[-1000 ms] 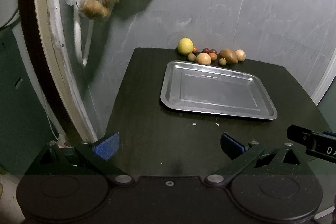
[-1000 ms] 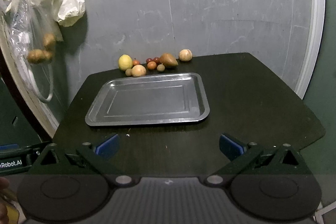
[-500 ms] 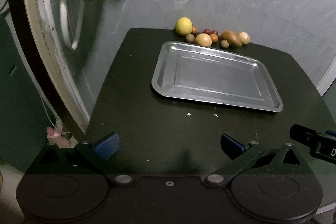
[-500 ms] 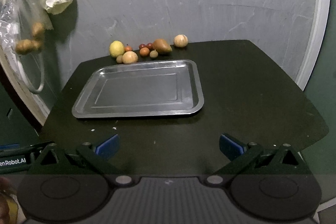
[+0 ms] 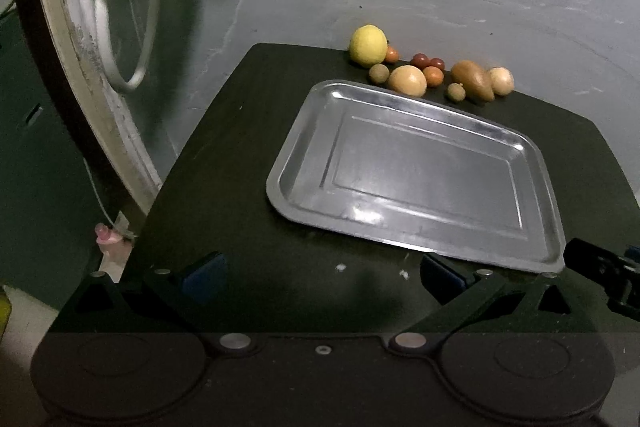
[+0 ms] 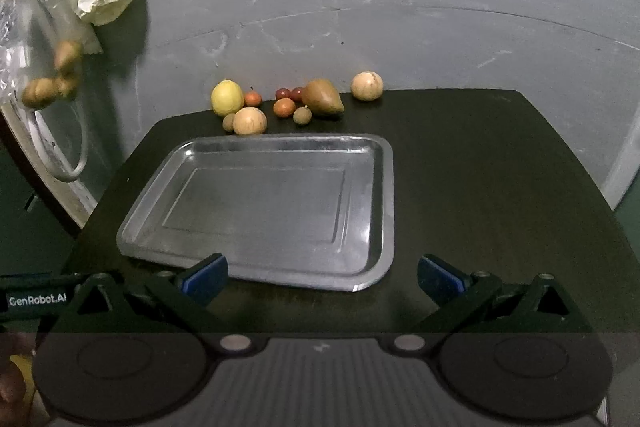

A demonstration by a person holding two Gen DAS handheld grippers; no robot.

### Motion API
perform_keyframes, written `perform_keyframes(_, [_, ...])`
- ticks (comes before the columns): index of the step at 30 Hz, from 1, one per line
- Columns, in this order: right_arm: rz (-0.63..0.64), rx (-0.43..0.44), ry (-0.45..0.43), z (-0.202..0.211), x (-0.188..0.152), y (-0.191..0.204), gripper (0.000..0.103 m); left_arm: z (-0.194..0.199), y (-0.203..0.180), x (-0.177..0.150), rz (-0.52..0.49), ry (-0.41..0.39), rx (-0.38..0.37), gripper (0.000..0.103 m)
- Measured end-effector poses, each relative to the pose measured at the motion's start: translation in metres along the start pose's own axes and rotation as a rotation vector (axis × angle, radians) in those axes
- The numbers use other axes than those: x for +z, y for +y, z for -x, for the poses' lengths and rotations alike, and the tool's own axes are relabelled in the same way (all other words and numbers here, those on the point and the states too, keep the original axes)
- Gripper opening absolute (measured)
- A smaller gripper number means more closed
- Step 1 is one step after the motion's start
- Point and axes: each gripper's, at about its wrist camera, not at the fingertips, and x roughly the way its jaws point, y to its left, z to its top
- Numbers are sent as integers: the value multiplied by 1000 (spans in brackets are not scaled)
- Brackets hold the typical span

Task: Organize fruits
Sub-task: 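Move both open tools past the tray toward the row of fruits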

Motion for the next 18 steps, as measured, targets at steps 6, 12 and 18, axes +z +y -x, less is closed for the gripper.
perform_keyframes(6, [52,80,-15,-20,17,-17,103,-10,-15,15,48,25,43,102])
perform_keyframes(12, [107,171,-47,-31,30,-26,103,-13,-21,29,102,25,84,102])
perform_keyframes(18, [120,265,-12,-40,35,-32,103,-16,-15,47,138,20,140,102])
